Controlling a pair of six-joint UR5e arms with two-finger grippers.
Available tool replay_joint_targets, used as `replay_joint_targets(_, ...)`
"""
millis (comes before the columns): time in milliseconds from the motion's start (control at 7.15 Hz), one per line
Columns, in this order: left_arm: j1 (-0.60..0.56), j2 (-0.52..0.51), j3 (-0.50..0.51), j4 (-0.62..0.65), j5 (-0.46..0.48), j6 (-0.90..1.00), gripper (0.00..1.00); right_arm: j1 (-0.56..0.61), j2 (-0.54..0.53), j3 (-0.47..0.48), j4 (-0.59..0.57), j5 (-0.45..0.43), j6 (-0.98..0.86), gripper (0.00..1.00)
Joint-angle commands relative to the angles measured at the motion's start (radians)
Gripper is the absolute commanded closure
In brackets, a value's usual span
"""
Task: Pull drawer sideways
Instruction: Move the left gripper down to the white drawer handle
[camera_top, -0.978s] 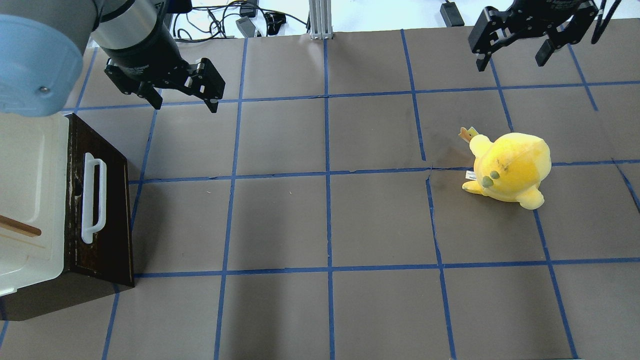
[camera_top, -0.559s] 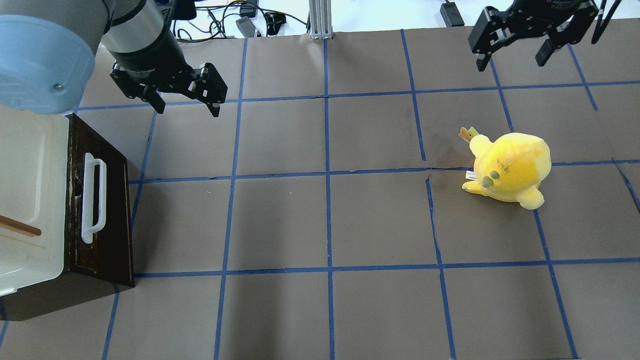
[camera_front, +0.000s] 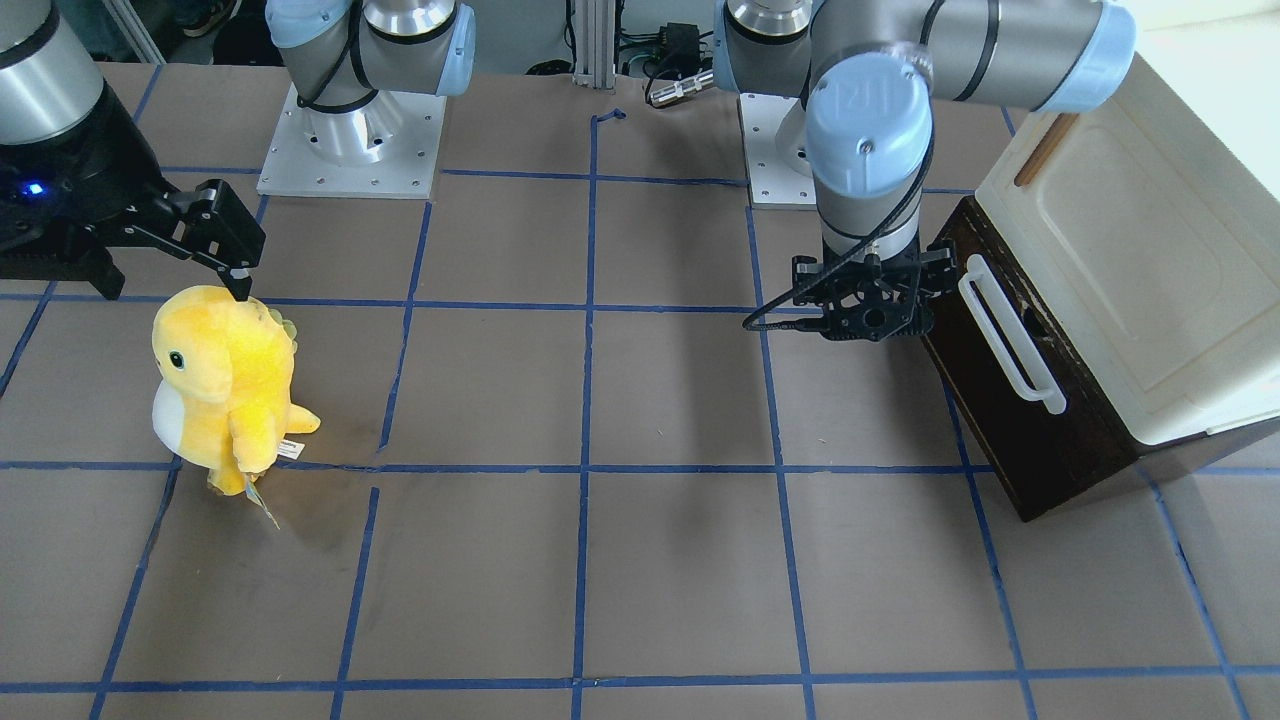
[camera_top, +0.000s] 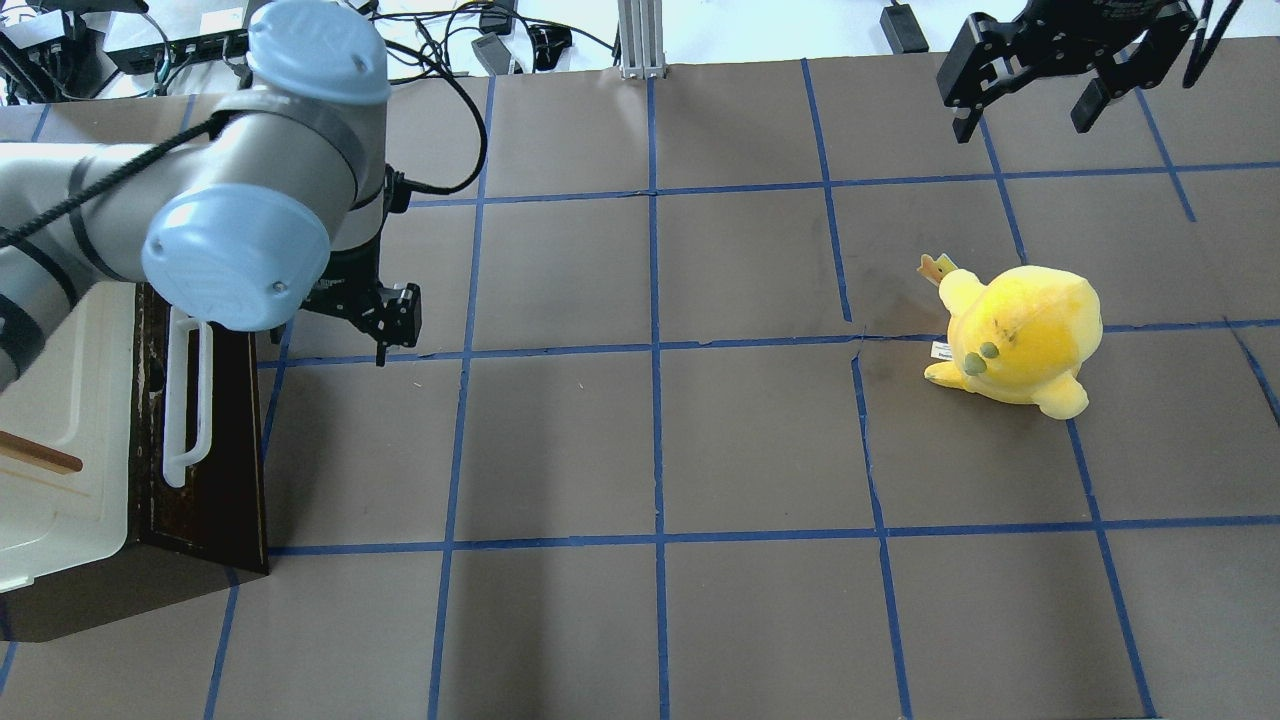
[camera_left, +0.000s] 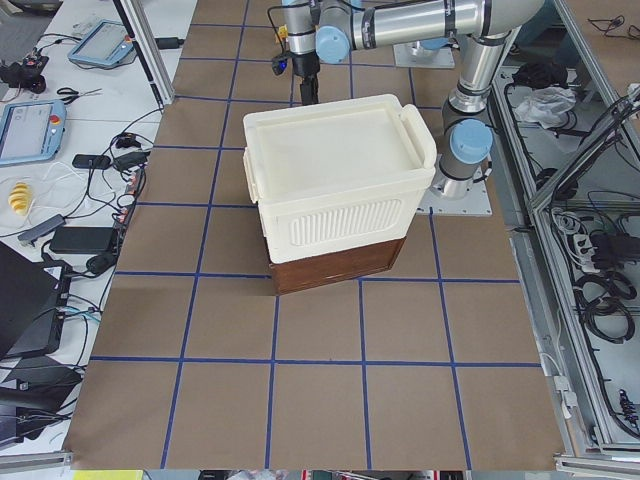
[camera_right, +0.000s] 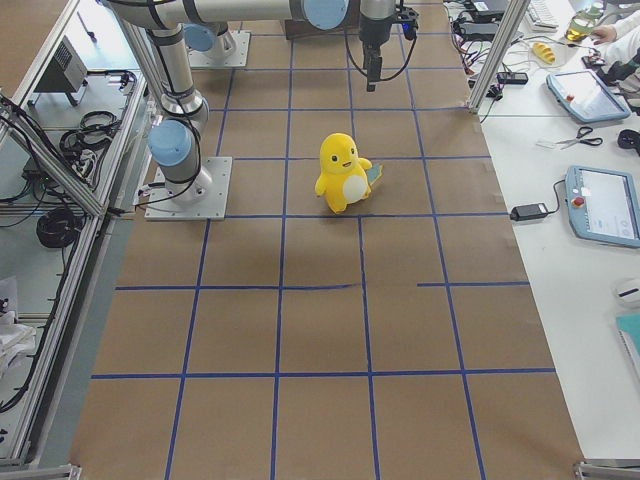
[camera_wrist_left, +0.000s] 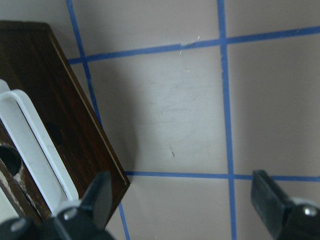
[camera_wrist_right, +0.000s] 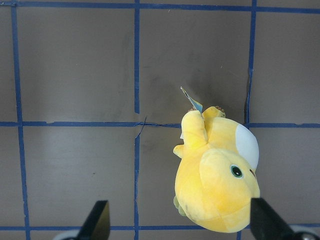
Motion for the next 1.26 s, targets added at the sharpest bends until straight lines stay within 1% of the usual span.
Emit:
replay_joint_targets(0,-0.002,-0.057,-0.088,-0.01,0.199,-0.189,0.0,0.0,0.0,0.0,0.0,0.0,0.0,0.0)
replay_joint_targets(280,-0.004,-0.122,-0.114,-0.01,0.36,-0.231,0.0,0.0,0.0,0.0,0.0,0.0,0.0,0.0)
replay_joint_targets(419,-0.004,-0.148,-0.114,-0.016,0.482,-0.291,0.0,0.0,0.0,0.0,0.0,0.0,0.0,0.0)
replay_joint_targets(559,-0.004,-0.188,-0.115,-0.019,0.585,-0.29,0.0,0.0,0.0,0.0,0.0,0.0,0.0,0.0)
replay_joint_targets(699,-0.007,-0.22,-0.114,-0.017,0.654,-0.302,0.0,0.0,0.0,0.0,0.0,0.0,0.0,0.0)
replay_joint_targets(839,-0.007,-0.248,-0.118,-0.019,0.699,-0.336,0.0,0.0,0.0,0.0,0.0,0.0,0.0,0.0)
replay_joint_targets(978,-0.005,-0.275,-0.117,-0.025,0.722,-0.348,0.0,0.0,0.0,0.0,0.0,0.0,0.0,0.0)
replay_joint_targets(1118,-0.005,-0.285,-0.111,-0.06,0.723,-0.344,0.0,0.0,0.0,0.0,0.0,0.0,0.0,0.0)
